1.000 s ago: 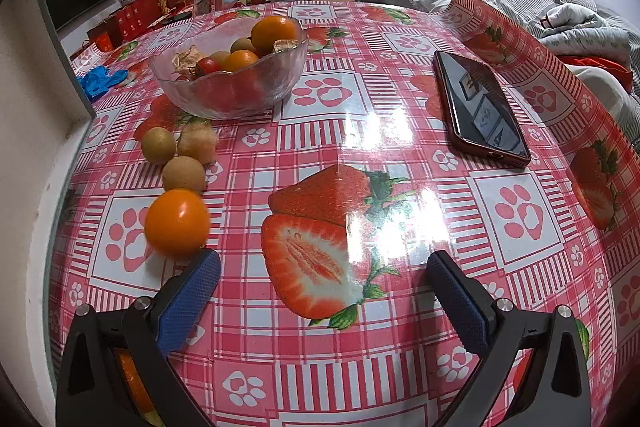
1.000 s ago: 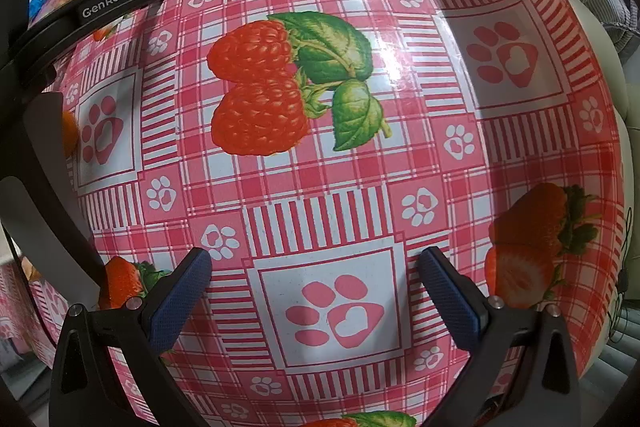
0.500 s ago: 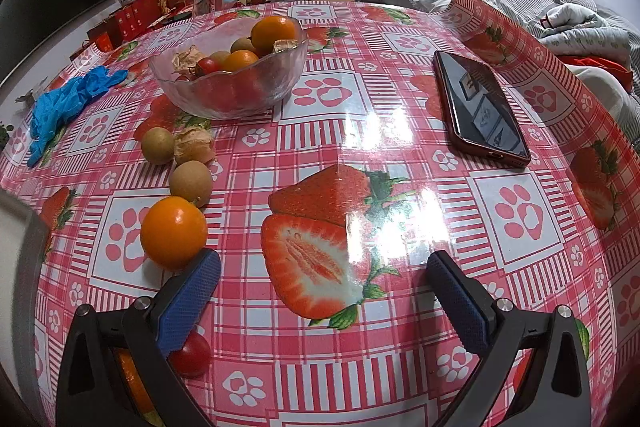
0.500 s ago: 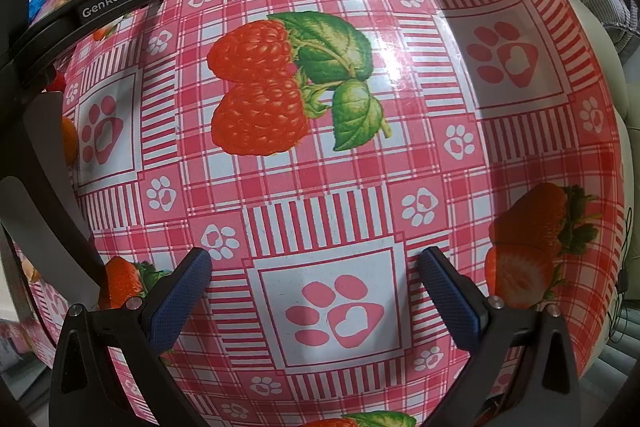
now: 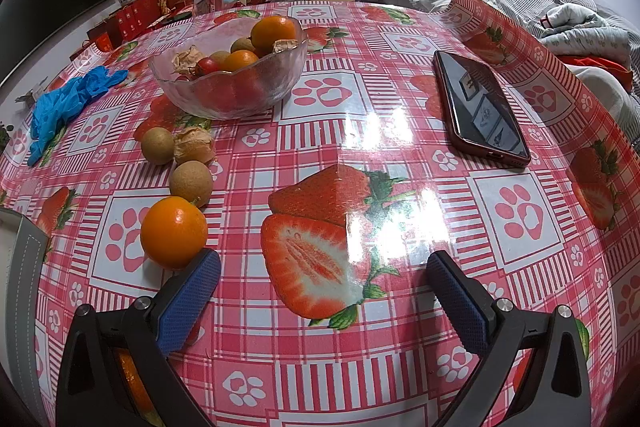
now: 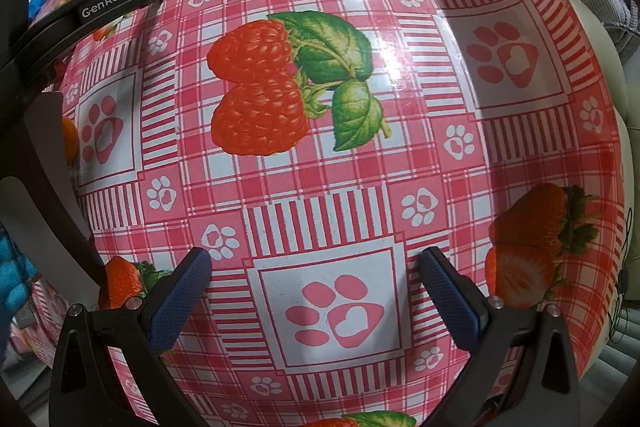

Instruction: Organize fruits

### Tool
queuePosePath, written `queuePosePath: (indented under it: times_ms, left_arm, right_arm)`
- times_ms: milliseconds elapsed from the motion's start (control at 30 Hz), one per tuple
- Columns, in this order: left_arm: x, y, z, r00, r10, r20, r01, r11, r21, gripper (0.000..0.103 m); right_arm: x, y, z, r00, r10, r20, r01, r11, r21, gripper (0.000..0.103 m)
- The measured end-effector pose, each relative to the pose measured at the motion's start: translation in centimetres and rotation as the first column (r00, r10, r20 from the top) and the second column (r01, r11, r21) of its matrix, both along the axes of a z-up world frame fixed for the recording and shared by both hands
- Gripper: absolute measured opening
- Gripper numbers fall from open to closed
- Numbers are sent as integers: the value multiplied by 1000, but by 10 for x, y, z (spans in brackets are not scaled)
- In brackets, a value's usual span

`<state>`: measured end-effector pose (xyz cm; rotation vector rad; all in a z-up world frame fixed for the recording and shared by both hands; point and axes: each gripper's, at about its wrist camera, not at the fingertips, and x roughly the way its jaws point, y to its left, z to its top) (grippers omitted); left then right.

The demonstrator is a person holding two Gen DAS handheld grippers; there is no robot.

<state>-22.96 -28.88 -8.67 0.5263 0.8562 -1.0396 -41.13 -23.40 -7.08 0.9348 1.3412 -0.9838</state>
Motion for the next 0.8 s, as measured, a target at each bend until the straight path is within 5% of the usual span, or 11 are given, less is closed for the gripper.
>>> queuePosePath:
  times_ms: [433,800]
  left_arm:
    - [0,0,0,1000,0,-1,0,1000,2,103]
    - [13,-29,1,990,-85,-110,109,965,236,103]
  right_arm:
    - [3,-10,-5,1000,1,-17,0,998,58,103]
    - [2,-9,-4,1000,3,-11,-2,999,50,103]
